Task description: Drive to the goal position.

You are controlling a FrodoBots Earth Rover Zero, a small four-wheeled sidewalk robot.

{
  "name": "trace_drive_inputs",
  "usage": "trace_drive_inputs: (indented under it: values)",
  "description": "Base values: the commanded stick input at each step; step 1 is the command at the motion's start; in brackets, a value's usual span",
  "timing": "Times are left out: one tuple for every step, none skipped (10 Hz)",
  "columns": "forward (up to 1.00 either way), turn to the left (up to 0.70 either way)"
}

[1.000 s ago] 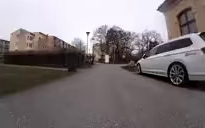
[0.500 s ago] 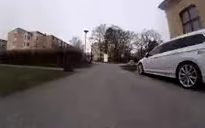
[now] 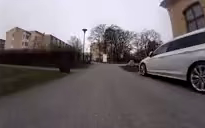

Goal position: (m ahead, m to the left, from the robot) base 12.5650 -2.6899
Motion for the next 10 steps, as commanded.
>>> trace_drive_inputs:
  values:
    - [1.00,0.00]
    - [1.00,0.00]
    - [1.00,0.00]
    - [1.00,0.00]
    - [1.00,0.00]
    - [1.00,0.00]
    - [1.00,0.00]
    - [1.00,0.00]
    - [1.00,0.00]
    - [1.00,0.00]
